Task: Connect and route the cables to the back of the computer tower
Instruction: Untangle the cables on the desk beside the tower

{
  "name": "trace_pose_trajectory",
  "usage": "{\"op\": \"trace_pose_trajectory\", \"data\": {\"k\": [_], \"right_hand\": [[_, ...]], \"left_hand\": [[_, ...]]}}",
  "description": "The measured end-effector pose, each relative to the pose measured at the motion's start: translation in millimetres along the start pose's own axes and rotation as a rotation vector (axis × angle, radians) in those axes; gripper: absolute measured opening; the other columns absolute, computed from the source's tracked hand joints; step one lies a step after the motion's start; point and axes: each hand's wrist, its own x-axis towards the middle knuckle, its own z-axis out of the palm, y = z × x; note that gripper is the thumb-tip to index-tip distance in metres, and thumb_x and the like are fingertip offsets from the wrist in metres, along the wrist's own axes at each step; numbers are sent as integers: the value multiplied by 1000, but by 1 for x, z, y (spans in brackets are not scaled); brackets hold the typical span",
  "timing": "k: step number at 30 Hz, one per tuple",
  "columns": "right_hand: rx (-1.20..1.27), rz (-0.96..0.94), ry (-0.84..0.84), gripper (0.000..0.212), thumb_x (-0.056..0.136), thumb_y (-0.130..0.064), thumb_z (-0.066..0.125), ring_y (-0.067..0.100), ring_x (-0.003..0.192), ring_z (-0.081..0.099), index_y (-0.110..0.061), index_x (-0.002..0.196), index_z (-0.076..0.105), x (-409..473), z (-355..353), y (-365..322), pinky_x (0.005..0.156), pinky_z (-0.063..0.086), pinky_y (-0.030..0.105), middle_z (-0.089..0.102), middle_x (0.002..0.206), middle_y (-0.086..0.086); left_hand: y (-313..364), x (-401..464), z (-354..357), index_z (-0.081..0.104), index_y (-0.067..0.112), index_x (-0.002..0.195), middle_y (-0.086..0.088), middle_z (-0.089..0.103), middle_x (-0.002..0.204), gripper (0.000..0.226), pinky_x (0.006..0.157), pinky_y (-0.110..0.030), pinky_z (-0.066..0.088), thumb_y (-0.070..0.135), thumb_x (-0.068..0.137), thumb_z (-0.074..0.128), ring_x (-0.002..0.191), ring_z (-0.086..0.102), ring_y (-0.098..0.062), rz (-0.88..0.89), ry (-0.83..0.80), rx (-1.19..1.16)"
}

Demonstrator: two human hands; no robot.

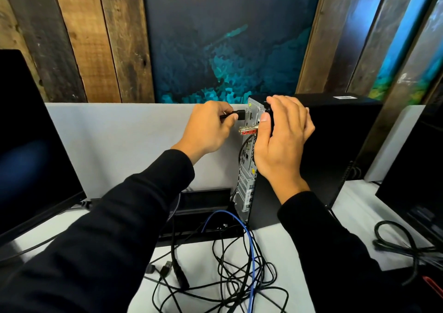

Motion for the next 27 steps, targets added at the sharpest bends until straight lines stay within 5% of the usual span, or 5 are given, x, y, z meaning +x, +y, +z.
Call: {"op": "trace_pose_trajectory", "data": {"k": [4,19,23,25,27], "right_hand": [[36,14,29,30,100,-22,52,25,134,49,-13,126,65,0,3,-1,119,23,52,62,132,3],[126,42,61,31,98,-20,52,25,133,49,-9,122,66,1,10,-6,119,22,54,63,129,5],[104,27,52,30,99,-19,53,26,134,49,-10,125,66,0,5,-5,119,24,54,63,131,6],[102,38,32,31,101,-19,53,26,137,47,-10,128,65,0,2,-6,118,26,55,62,135,6],[122,67,29,35,99,-17,55,27,142,43,-9,132,63,-6,-2,-13,115,32,55,58,142,9]], "left_hand": [[2,5,-1,73,17,89,6,62,72,17,56,-19,29,27,98,63,67,54,-16,19,-25,9],[1,6,12,63,24,77,5,62,69,21,59,-25,31,25,98,64,61,51,-11,17,14,19],[-7,0,4,73,24,115,7,74,90,21,74,-25,46,31,101,59,83,66,-15,101,-121,-51],[-22,-10,-8,62,33,138,9,75,98,37,85,-20,49,35,101,59,90,67,-7,90,-223,-105],[-53,-33,-24,59,33,139,9,74,97,43,91,-23,51,42,97,63,91,68,-6,-11,-271,-126]]}}
